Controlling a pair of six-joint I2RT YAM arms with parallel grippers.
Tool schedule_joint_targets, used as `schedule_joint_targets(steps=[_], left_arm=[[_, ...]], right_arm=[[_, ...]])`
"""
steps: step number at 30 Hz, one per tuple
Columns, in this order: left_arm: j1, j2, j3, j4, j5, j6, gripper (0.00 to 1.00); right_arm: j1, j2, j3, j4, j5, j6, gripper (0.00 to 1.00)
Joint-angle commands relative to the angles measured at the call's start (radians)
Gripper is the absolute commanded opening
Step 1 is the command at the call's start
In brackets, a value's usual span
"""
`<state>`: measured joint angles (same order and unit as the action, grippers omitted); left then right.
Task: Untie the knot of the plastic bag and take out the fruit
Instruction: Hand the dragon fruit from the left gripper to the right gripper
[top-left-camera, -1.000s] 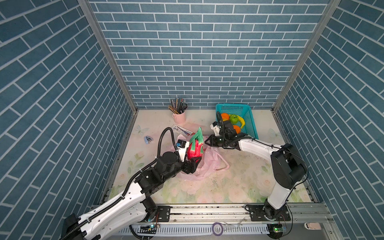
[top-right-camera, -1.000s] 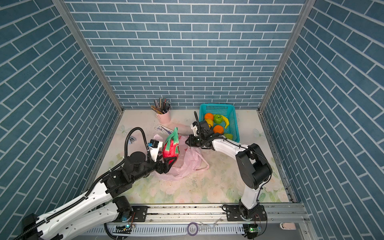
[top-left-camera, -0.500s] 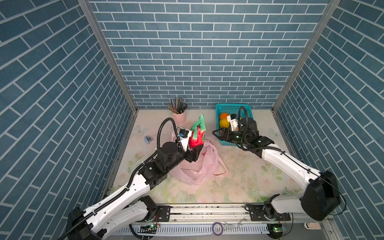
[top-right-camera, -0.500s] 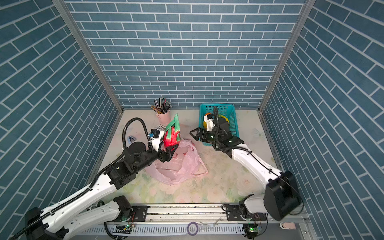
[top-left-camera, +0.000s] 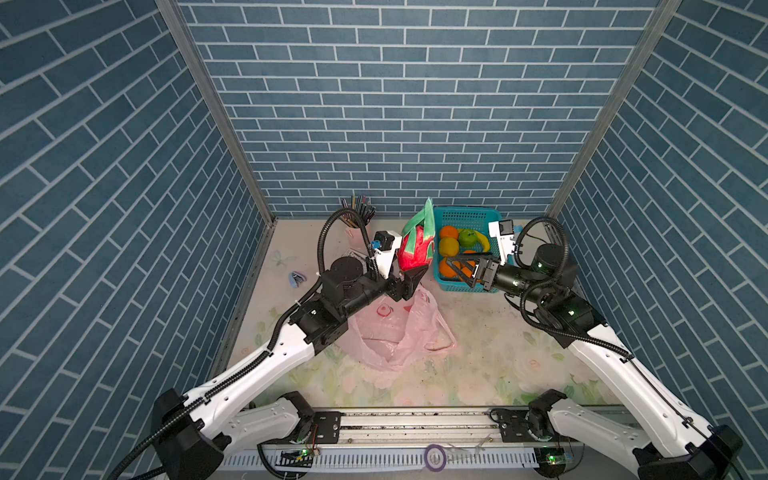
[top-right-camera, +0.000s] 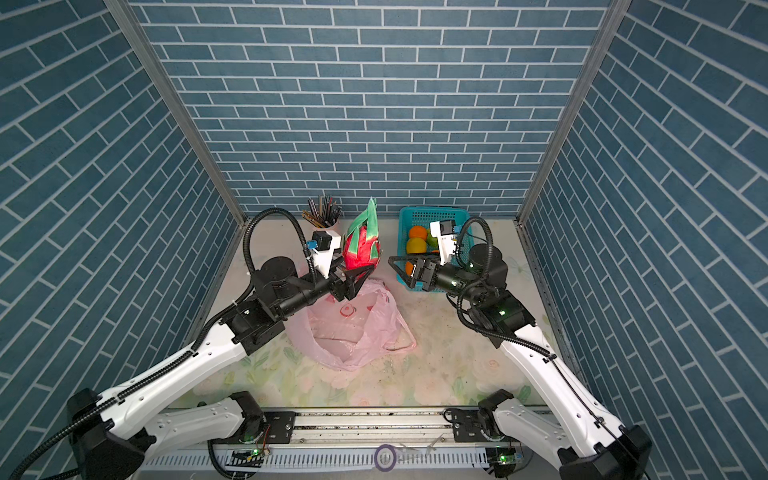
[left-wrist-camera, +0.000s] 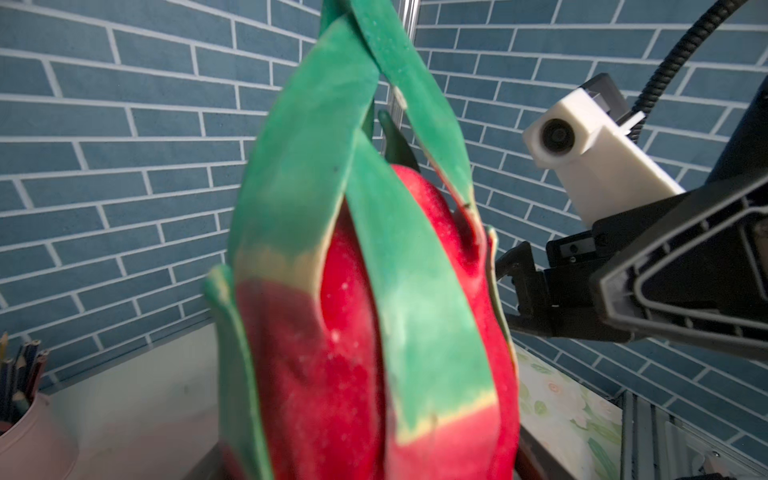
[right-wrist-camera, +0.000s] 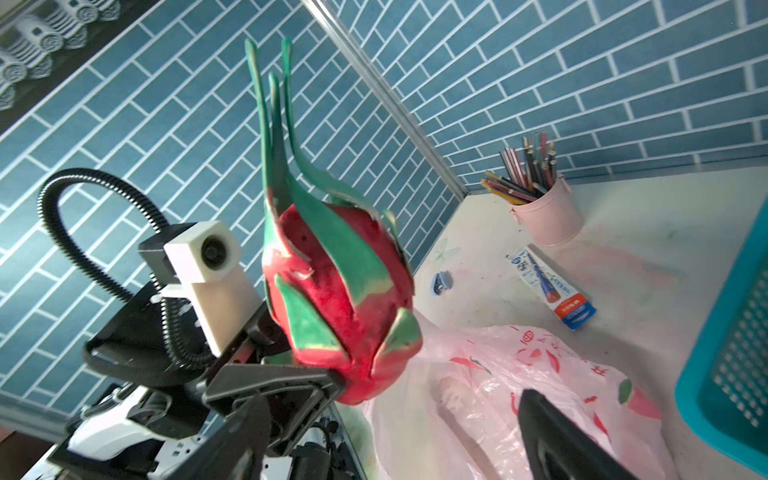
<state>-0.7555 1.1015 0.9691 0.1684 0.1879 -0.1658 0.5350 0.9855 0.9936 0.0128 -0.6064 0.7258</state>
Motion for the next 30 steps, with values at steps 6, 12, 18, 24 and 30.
schedule_joint_targets(steps=[6, 12, 18, 24, 30], left_arm=[[0.006, 0.026, 0.076, 0.197, 0.189, -0.057, 0.27], [0.003, 0.048, 0.100, 0.220, 0.228, -0.070, 0.27], [0.001, 0.083, 0.126, 0.224, 0.276, -0.076, 0.27], [-0.003, 0.122, 0.156, 0.211, 0.283, -0.085, 0.27], [-0.002, 0.148, 0.174, 0.201, 0.301, -0.089, 0.27]], right_arm=[[0.024, 0.038, 0.053, 0.169, -0.094, 0.015, 0.97], [0.045, 0.086, 0.027, 0.355, -0.135, 0.096, 0.97], [0.054, 0.141, 0.024, 0.478, -0.170, 0.152, 0.97], [0.063, 0.185, 0.040, 0.496, -0.194, 0.155, 0.96], [0.062, 0.187, 0.038, 0.478, -0.158, 0.135, 0.78]])
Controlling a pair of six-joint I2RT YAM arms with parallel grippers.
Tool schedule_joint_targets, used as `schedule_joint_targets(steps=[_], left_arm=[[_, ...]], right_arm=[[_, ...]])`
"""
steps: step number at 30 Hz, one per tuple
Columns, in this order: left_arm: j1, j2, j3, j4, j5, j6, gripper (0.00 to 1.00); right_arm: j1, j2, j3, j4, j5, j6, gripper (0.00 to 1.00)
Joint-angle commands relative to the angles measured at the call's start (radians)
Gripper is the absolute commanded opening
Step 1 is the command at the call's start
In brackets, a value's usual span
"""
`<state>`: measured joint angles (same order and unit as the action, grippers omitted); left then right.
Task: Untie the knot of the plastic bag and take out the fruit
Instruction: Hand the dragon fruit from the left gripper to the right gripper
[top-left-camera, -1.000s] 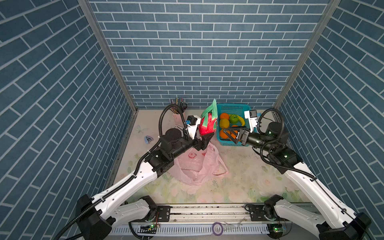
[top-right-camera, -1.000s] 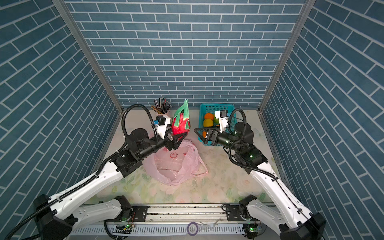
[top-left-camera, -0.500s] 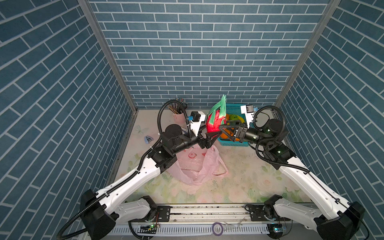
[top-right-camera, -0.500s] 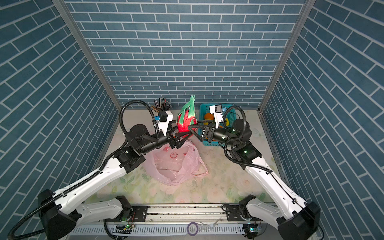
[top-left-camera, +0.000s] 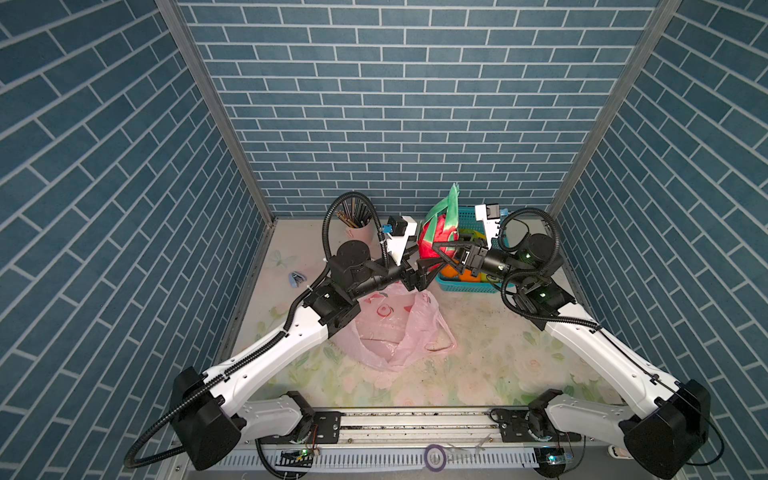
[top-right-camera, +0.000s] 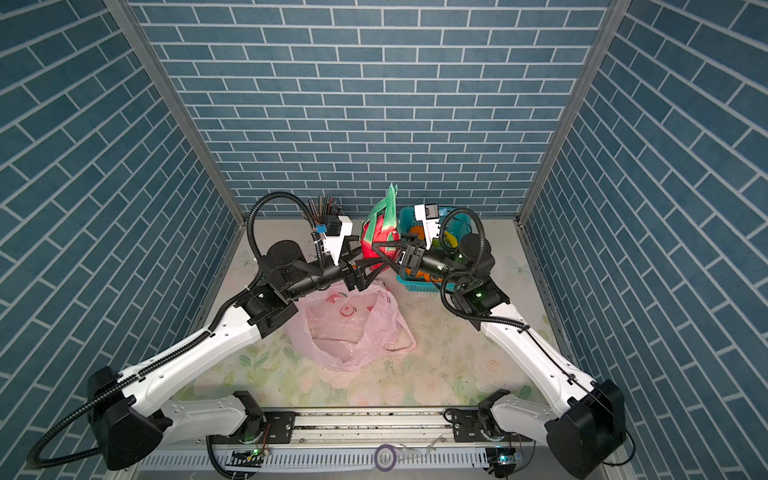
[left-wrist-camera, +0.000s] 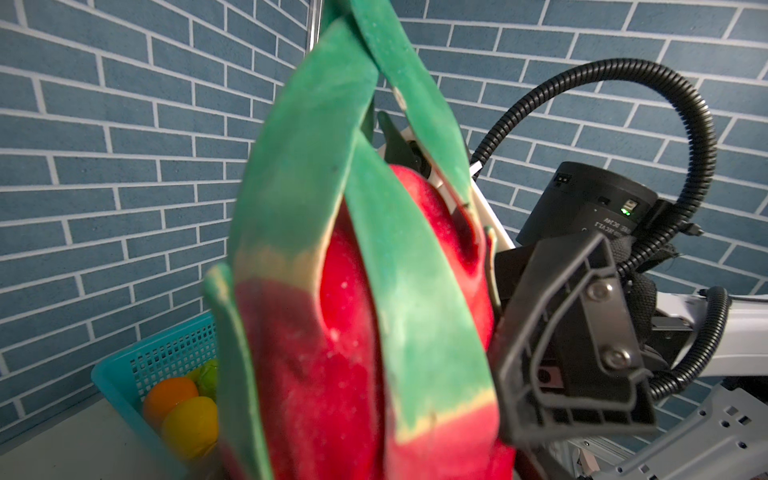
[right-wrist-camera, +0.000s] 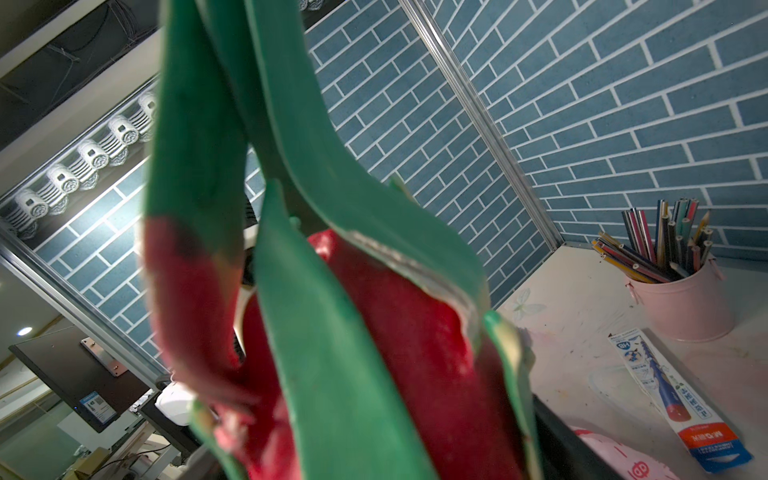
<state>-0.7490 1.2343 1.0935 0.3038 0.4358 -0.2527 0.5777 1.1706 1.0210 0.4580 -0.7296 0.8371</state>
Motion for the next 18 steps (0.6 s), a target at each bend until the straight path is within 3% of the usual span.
schedule_joint_targets(steps=[1, 3, 6, 10, 13, 18], left_arm=[[-0.009, 0.019, 0.050, 0.063, 0.052, -0.005, 0.27], [-0.009, 0.021, 0.047, 0.060, 0.046, -0.006, 0.31], [-0.009, 0.015, 0.044, 0.044, 0.020, 0.000, 0.58], [-0.009, -0.002, 0.032, 0.030, -0.017, 0.014, 0.81], [-0.009, -0.015, 0.024, 0.027, -0.036, 0.023, 0.88], [-0.009, -0.018, 0.022, 0.001, -0.067, 0.034, 0.89]], right_arm=[[0.020, 0.001, 0.013, 0.033, -0.028, 0.023, 0.74], [0.018, -0.002, 0.011, 0.032, -0.008, 0.020, 0.65], [0.011, -0.011, 0.005, 0.033, 0.026, 0.023, 0.57], [-0.007, -0.024, -0.012, 0.048, 0.052, 0.039, 0.52], [-0.025, -0.031, -0.030, 0.067, 0.069, 0.065, 0.48], [-0.042, -0.041, -0.044, 0.073, 0.092, 0.085, 0.44]])
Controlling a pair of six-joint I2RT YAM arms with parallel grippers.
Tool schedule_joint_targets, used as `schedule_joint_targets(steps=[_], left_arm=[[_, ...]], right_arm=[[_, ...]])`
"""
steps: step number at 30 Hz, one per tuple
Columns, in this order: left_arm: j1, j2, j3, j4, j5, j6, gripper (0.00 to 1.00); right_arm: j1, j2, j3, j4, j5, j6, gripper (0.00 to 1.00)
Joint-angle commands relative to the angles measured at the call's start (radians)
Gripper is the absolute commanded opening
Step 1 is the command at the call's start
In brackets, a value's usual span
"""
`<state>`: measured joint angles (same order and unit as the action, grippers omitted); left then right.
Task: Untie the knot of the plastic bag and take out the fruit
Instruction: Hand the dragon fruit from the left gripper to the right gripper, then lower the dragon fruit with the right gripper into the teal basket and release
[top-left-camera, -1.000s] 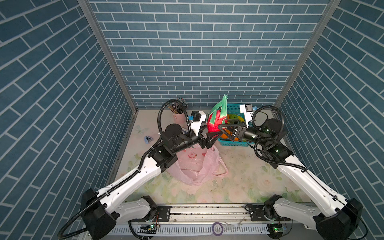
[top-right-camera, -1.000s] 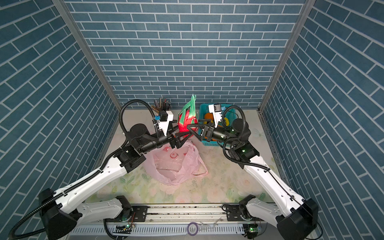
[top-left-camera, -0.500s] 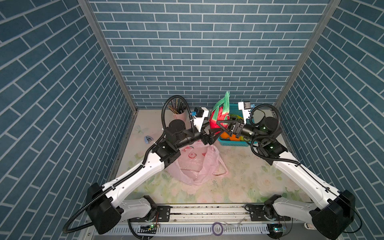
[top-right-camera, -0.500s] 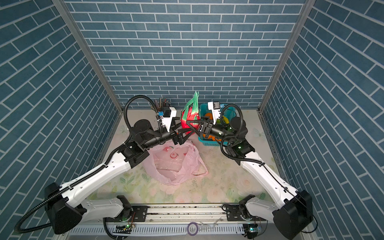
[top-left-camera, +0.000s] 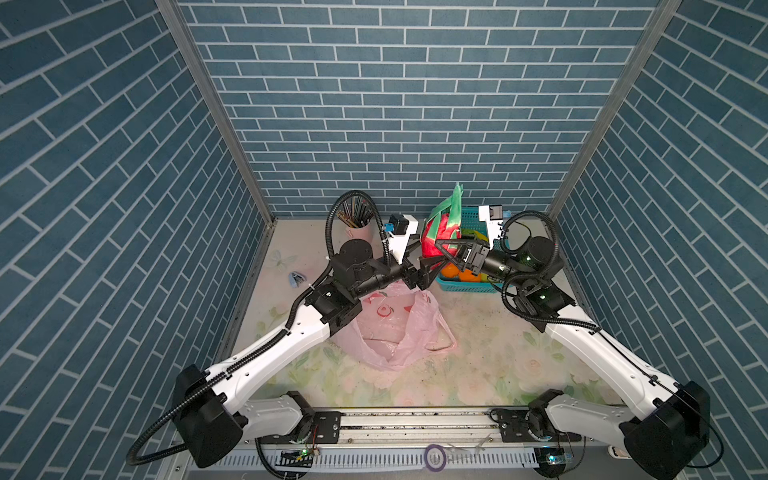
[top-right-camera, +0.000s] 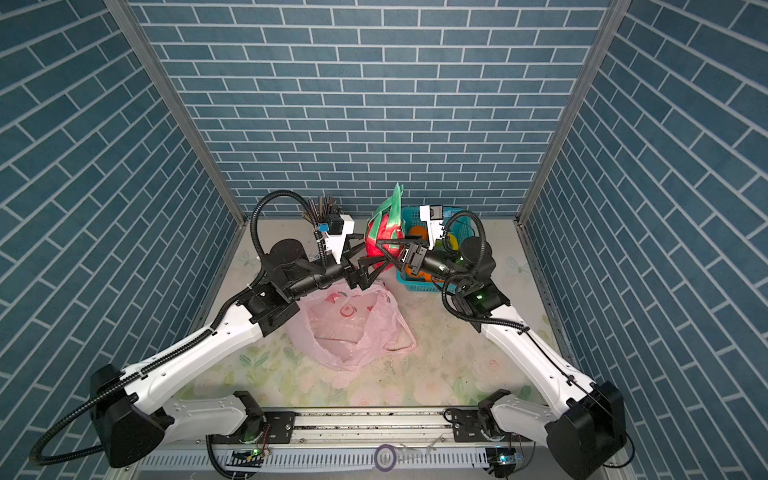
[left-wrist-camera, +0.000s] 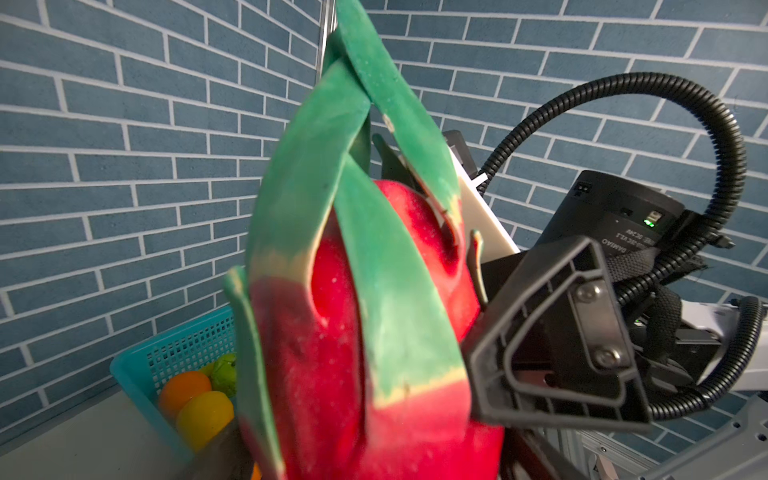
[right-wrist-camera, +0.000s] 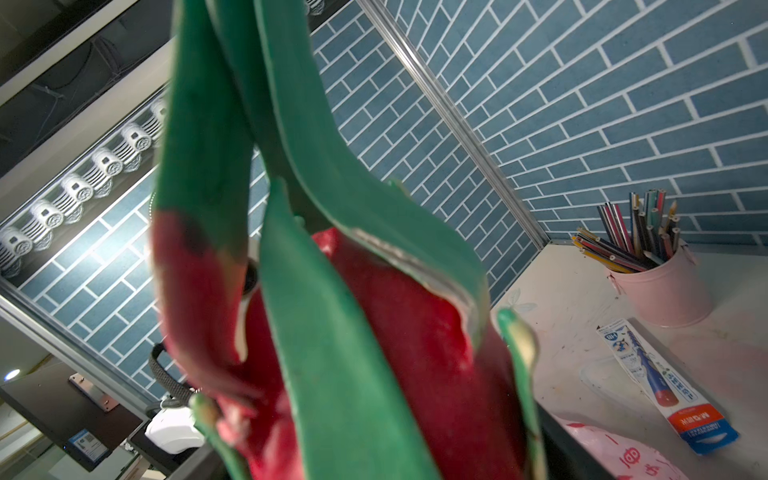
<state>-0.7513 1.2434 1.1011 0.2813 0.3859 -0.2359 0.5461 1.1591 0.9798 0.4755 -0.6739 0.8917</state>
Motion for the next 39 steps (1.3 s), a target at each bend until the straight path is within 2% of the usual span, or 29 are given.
schedule_joint_targets(steps=[1, 10, 17, 23, 29, 33, 39], left_arm=[[-0.007, -0.028, 0.014, 0.020, -0.025, 0.017, 0.88], [-0.007, -0.075, -0.008, -0.002, -0.062, 0.025, 0.89], [-0.006, -0.127, -0.035, -0.110, -0.113, 0.088, 0.89], [-0.006, -0.166, -0.061, -0.198, -0.176, 0.127, 0.89], [-0.006, -0.186, -0.076, -0.260, -0.216, 0.136, 0.89], [-0.007, -0.200, -0.098, -0.288, -0.238, 0.131, 0.89], [-0.007, -0.225, -0.131, -0.323, -0.265, 0.116, 0.89]], right_arm=[[-0.012, -0.033, -0.006, 0.055, 0.040, 0.033, 0.44], [-0.063, -0.084, -0.027, 0.017, 0.110, 0.033, 0.40], [-0.188, -0.063, 0.046, -0.240, 0.173, 0.004, 0.40], [-0.319, 0.038, 0.114, -0.420, 0.140, -0.048, 0.39], [-0.394, 0.196, 0.228, -0.660, 0.149, -0.207, 0.39], [-0.402, 0.298, 0.316, -0.817, 0.281, -0.338, 0.38], [-0.405, 0.467, 0.441, -0.940, 0.443, -0.486, 0.36]])
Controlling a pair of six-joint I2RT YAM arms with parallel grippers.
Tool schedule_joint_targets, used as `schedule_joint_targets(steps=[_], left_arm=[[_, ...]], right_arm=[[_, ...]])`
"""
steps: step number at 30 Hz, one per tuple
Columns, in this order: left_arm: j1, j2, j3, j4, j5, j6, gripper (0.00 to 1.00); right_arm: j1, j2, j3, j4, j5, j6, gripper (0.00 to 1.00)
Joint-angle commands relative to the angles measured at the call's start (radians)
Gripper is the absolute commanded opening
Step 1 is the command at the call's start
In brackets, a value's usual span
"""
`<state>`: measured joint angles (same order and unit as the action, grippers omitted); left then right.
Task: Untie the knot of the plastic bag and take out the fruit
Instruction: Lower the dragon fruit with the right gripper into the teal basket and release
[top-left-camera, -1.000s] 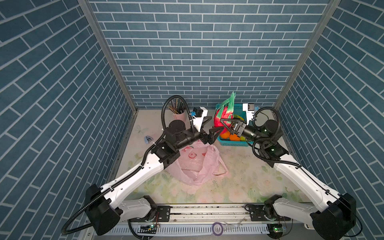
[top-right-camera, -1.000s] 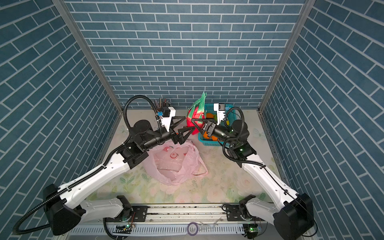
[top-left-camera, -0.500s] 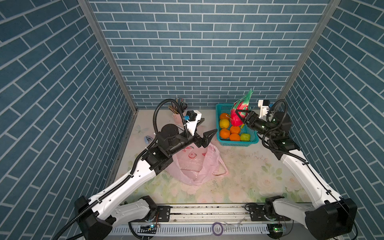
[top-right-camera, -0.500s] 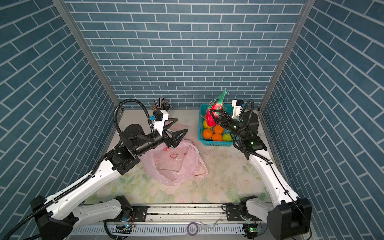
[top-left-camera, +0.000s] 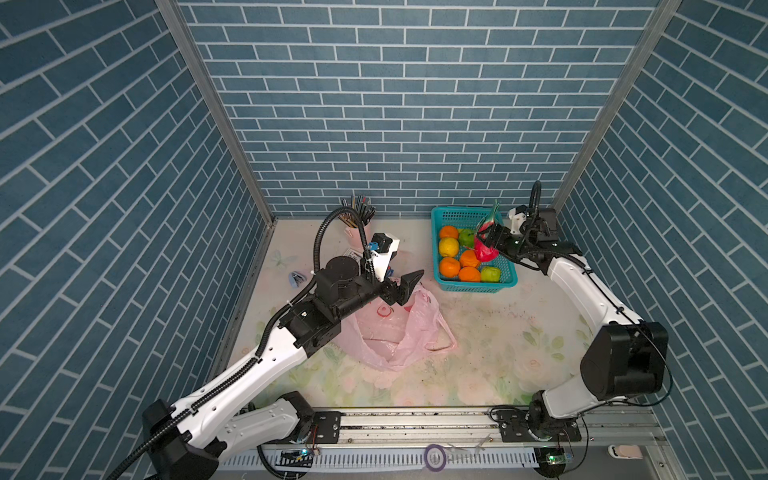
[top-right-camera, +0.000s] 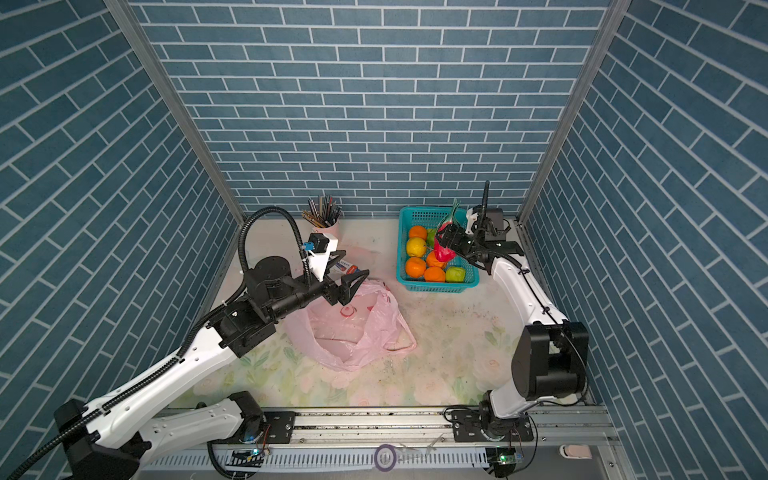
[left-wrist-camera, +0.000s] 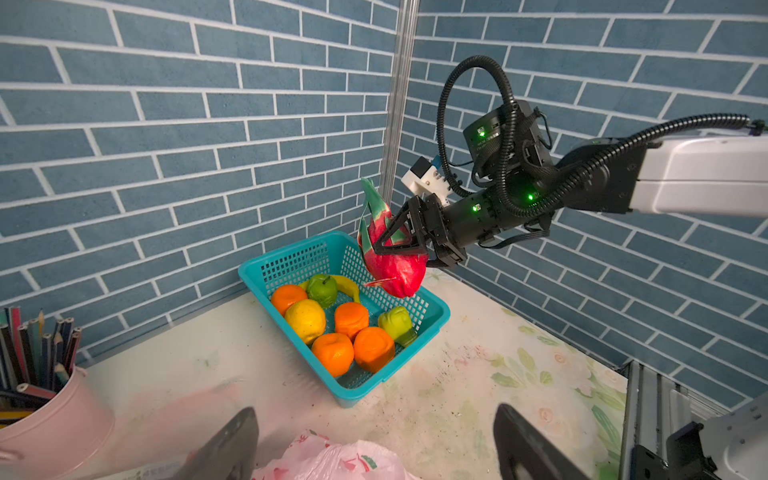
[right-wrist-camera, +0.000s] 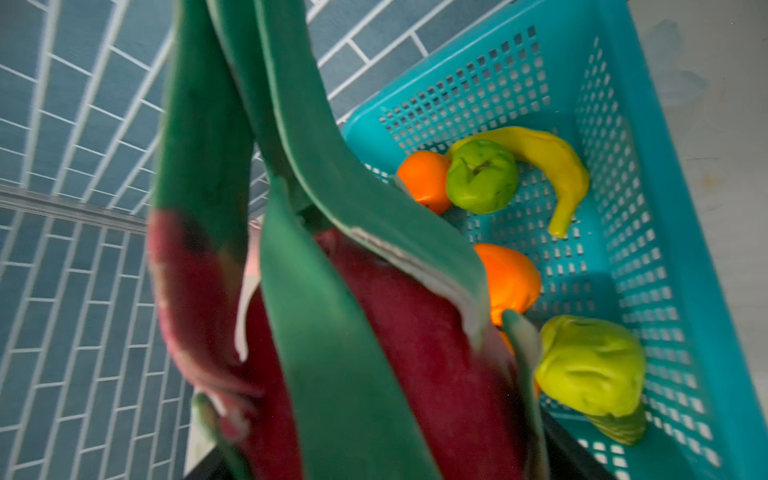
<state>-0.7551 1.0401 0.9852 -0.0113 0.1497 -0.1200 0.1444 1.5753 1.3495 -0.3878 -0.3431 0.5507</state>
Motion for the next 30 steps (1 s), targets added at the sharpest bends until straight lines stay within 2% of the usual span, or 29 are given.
schedule_joint_targets(steps=[1, 8, 12, 18, 21, 26, 29, 30], left_arm=[[-0.003, -0.026, -0.017, -0.035, -0.032, -0.002, 0.89], [-0.003, -0.043, -0.013, -0.088, -0.059, 0.006, 0.89], [-0.003, -0.048, -0.014, -0.098, -0.066, 0.008, 0.89], [-0.002, -0.034, -0.001, -0.102, -0.069, 0.012, 0.89], [-0.003, -0.029, 0.001, -0.099, -0.071, 0.015, 0.89], [-0.003, -0.015, 0.011, -0.095, -0.066, 0.017, 0.89], [-0.003, -0.008, 0.012, -0.088, -0.062, 0.017, 0.89], [-0.003, -0.005, 0.012, -0.085, -0.060, 0.017, 0.89]], right_arm=[[-0.005, 0.082, 0.092, -0.092, 0.128, -0.165, 0.35], [-0.010, 0.335, 0.337, -0.272, 0.269, -0.311, 0.34], [-0.009, 0.474, 0.477, -0.374, 0.307, -0.367, 0.33], [-0.009, 0.560, 0.539, -0.380, 0.318, -0.401, 0.36], [-0.009, 0.581, 0.555, -0.392, 0.324, -0.413, 0.46], [-0.009, 0.577, 0.579, -0.420, 0.320, -0.420, 0.74], [-0.008, 0.547, 0.577, -0.413, 0.278, -0.420, 0.94], [-0.008, 0.535, 0.577, -0.409, 0.263, -0.420, 0.95]])
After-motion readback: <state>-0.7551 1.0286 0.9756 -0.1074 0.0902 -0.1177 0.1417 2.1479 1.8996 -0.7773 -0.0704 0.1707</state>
